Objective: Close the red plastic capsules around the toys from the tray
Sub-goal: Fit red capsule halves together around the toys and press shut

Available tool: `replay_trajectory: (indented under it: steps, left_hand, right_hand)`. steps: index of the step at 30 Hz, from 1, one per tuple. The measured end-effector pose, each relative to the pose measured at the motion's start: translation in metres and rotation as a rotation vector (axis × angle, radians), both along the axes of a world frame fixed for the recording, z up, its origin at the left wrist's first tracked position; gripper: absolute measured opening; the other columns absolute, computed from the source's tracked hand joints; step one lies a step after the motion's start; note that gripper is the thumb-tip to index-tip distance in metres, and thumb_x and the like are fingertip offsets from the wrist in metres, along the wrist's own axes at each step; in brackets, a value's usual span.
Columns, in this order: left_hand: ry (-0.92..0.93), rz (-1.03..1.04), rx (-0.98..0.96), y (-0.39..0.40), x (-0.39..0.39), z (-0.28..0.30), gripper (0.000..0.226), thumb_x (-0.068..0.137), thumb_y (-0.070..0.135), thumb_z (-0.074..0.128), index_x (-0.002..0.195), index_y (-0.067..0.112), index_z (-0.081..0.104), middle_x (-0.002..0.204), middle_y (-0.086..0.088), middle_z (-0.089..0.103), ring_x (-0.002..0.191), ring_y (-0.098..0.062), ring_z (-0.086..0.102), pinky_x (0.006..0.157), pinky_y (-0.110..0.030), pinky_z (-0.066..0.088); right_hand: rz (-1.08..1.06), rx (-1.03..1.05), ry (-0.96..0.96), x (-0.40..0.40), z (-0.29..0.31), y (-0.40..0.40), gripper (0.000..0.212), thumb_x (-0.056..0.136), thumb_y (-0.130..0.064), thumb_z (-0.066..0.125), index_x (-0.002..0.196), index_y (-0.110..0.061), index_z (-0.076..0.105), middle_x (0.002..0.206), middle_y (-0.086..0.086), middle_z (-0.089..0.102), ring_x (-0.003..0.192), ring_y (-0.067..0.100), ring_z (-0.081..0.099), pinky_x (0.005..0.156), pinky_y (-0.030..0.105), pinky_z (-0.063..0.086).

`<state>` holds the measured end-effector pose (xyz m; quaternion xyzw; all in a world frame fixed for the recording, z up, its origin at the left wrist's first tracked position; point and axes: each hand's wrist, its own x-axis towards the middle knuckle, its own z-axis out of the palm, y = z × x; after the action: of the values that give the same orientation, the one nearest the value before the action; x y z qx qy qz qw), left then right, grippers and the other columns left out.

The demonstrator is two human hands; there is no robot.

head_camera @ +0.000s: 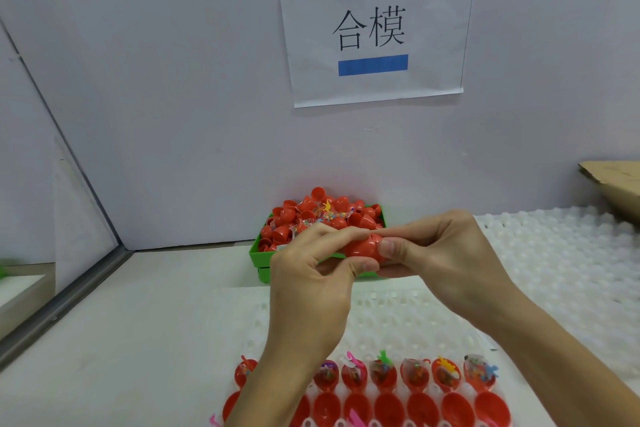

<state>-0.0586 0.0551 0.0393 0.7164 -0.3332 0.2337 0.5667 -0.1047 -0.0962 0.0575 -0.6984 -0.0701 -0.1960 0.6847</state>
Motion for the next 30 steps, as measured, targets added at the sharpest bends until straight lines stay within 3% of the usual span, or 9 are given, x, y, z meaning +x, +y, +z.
replay_trajectory:
  steps: [4,13,16,19,22,24,26,30]
  left_hand:
    - [0.076,-0.021,-0.023,0.0,0.001,-0.001,0.041,0.073,-0.003,0.079,0.09,0.034,0.077,0.085,0.014,0.071,0.085,-0.008,0.068,0.073,-0.013,0.052]
    - [-0.01,0.015,0.016,0.003,0.001,0.001,0.05,0.071,-0.008,0.076,0.089,0.04,0.076,0.085,0.017,0.07,0.085,-0.008,0.068,0.072,-0.015,0.054]
    - [-0.007,0.02,0.005,0.002,0.001,-0.001,0.04,0.07,0.001,0.071,0.092,0.034,0.076,0.085,0.018,0.07,0.085,-0.006,0.068,0.072,-0.018,0.056]
    - [-0.018,0.028,0.026,0.002,0.001,0.0,0.044,0.068,0.006,0.068,0.101,0.035,0.072,0.086,0.02,0.07,0.085,-0.007,0.068,0.071,-0.024,0.059]
    - [-0.046,0.042,0.035,0.003,0.001,0.0,0.038,0.069,0.006,0.067,0.097,0.03,0.074,0.086,0.018,0.07,0.085,-0.008,0.069,0.07,-0.027,0.059]
    - [-0.066,0.088,0.034,0.003,0.001,-0.001,0.033,0.071,0.004,0.069,0.094,0.027,0.077,0.084,0.016,0.07,0.085,-0.009,0.068,0.071,-0.028,0.059]
    - [-0.093,0.169,0.058,0.004,0.001,-0.001,0.04,0.074,-0.001,0.073,0.105,0.024,0.075,0.088,0.016,0.068,0.085,-0.006,0.067,0.073,-0.025,0.058]
    - [-0.304,0.244,0.189,0.005,0.0,0.0,0.051,0.076,-0.001,0.078,0.12,0.02,0.063,0.093,0.009,0.068,0.086,-0.002,0.063,0.081,-0.014,0.051]
  right_hand:
    - [-0.016,-0.055,-0.043,0.0,0.0,0.001,0.018,0.081,0.005,0.07,0.085,-0.009,0.079,0.078,0.006,0.077,0.073,0.021,0.076,0.064,0.024,0.06]
    - [-0.006,-0.014,-0.033,0.002,-0.003,0.006,0.02,0.083,0.007,0.068,0.082,-0.009,0.079,0.074,0.008,0.077,0.069,0.023,0.076,0.061,0.024,0.06]
    - [-0.009,-0.061,-0.036,0.002,-0.004,0.006,0.021,0.084,0.006,0.068,0.084,-0.012,0.08,0.076,0.007,0.077,0.07,0.022,0.076,0.062,0.025,0.06]
    - [-0.028,-0.066,-0.046,0.003,-0.006,0.008,0.02,0.083,0.008,0.068,0.086,-0.009,0.079,0.075,0.005,0.077,0.07,0.021,0.076,0.061,0.023,0.06]
    - [-0.032,-0.043,-0.04,0.005,-0.008,0.012,0.023,0.085,0.009,0.066,0.087,-0.009,0.079,0.078,0.004,0.078,0.074,0.019,0.076,0.065,0.023,0.06]
    - [-0.005,-0.052,-0.05,0.005,-0.009,0.015,0.027,0.089,0.007,0.063,0.092,-0.014,0.079,0.084,0.001,0.078,0.082,0.017,0.076,0.072,0.024,0.061]
    - [0.031,-0.132,-0.062,0.005,-0.01,0.022,0.022,0.092,-0.004,0.065,0.098,-0.019,0.078,0.091,-0.003,0.078,0.09,0.013,0.075,0.082,0.026,0.059]
    - [-0.046,-0.094,-0.053,0.007,-0.016,0.033,0.012,0.084,-0.016,0.076,0.092,-0.024,0.079,0.087,-0.001,0.078,0.088,0.018,0.075,0.086,0.043,0.059]
